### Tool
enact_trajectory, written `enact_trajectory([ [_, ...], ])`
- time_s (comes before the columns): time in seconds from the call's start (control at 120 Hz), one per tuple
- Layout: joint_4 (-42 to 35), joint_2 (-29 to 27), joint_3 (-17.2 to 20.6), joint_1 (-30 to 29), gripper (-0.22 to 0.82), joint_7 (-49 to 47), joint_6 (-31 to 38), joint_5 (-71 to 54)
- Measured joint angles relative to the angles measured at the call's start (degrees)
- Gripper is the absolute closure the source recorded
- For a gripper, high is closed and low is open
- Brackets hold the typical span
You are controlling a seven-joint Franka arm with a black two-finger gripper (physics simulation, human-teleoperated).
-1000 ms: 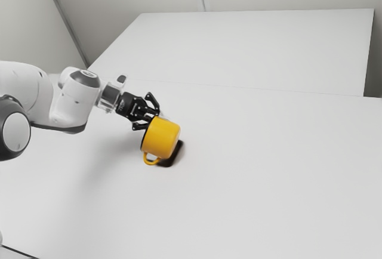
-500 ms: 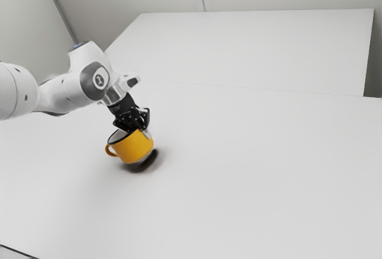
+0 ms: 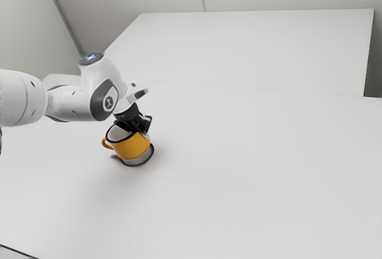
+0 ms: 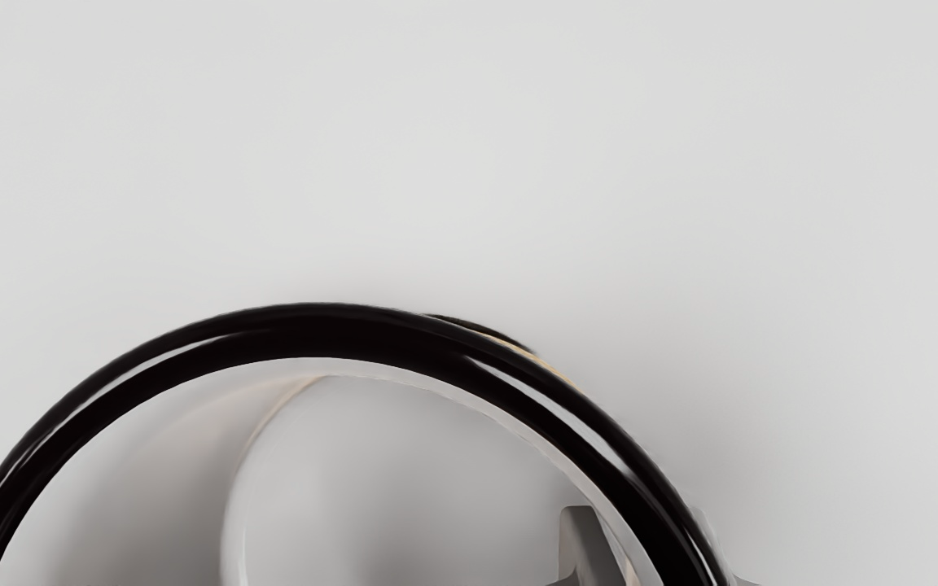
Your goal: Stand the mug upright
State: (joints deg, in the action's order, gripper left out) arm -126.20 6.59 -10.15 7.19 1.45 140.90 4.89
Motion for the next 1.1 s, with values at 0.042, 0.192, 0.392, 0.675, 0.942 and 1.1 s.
enact_trajectory([
  [0.042, -0.1, 0.4, 0.0, 0.0, 0.77, -0.2, 0.3, -0.5],
  [0.192, -0.2, 2.4, 0.0, 0.2, 0.77, -1.0, 1.1, -1.6],
  [0.392, -0.1, 2.6, 0.1, 0.9, 0.41, 0.0, 1.0, -0.5],
  [0.675, 1.7, -2.3, -0.8, 2.1, 0.11, 1.8, -2.4, -1.6],
  [0.942, 15.2, -3.5, -0.7, 3.2, 0.03, 2.8, -14.6, -7.7],
  [1.1, 21.4, -4.1, -0.5, 3.2, 0.01, 3.3, -22.8, -9.1],
])
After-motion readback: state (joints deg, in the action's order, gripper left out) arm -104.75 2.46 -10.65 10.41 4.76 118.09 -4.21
